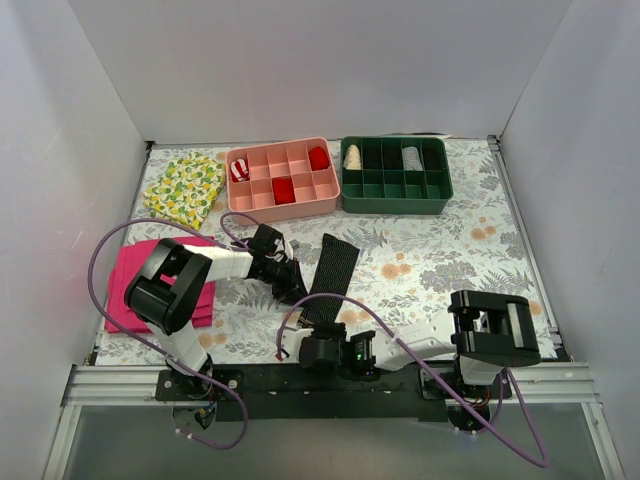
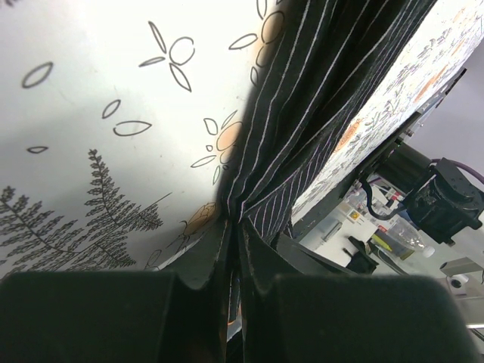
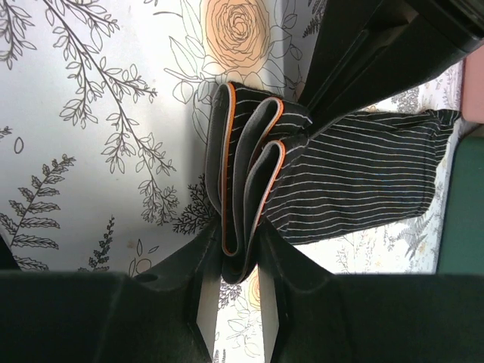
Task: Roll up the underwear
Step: Roll the underwear to the center of the board.
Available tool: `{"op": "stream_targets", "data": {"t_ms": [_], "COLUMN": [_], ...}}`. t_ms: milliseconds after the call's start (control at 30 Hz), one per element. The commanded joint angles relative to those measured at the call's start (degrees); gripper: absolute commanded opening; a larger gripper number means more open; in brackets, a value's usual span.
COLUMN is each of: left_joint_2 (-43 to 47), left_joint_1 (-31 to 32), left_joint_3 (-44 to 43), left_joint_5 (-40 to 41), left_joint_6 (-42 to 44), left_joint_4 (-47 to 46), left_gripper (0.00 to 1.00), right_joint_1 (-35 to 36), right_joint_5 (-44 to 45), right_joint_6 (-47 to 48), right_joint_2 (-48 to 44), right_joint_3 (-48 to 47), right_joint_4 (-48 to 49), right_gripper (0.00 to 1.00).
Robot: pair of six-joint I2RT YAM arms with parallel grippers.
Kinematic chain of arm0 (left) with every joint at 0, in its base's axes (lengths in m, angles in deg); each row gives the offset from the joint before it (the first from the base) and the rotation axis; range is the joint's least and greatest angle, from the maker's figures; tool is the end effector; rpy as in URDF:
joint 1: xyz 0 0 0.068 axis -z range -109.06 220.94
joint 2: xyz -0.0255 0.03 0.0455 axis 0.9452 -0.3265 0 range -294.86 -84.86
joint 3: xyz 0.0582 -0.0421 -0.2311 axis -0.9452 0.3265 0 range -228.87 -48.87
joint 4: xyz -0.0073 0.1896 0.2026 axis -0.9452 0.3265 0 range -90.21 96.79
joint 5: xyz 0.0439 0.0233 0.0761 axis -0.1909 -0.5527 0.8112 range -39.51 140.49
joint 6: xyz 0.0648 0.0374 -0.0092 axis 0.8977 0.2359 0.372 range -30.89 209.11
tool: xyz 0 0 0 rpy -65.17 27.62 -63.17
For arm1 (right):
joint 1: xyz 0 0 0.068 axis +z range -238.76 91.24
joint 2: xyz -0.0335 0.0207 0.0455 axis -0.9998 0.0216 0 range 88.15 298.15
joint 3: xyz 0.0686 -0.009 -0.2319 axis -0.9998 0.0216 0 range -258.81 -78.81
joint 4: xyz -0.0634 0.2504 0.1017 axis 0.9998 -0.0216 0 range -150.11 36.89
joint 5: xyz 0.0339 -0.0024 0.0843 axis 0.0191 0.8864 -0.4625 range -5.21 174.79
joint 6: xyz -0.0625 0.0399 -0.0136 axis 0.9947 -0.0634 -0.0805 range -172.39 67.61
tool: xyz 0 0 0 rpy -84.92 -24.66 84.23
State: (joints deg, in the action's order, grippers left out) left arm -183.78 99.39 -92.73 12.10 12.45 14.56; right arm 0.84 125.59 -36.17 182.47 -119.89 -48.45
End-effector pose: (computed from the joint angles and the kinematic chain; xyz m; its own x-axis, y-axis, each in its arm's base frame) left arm 0.2433 -0.1766 0.0460 -0.7369 -0.4682 0.4876 -0.6735 0.5704 -0.4701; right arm 0.0438 0.3229 0.0791 0.2056 -0.8422 -0.4984 -0.7255 0.2106 -0.6552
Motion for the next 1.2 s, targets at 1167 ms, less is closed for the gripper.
{"op": "stream_targets", "data": {"t_ms": [1167], "left_joint_2": [16.8], "left_joint_1": [-4.4], "left_joint_3": [8.0], "left_joint_5": [15.0], "left_joint_6": [-2.5], "left_joint_4": [3.5], "left_gripper": [0.38], "right_joint_1": [-29.5], "right_joint_5": [-68.7], "right_joint_6": [-25.5], "right_joint_2": [-5.6], "right_joint_3": [2.8], "right_joint_4": [3.7], "right_gripper": [0.25]}}
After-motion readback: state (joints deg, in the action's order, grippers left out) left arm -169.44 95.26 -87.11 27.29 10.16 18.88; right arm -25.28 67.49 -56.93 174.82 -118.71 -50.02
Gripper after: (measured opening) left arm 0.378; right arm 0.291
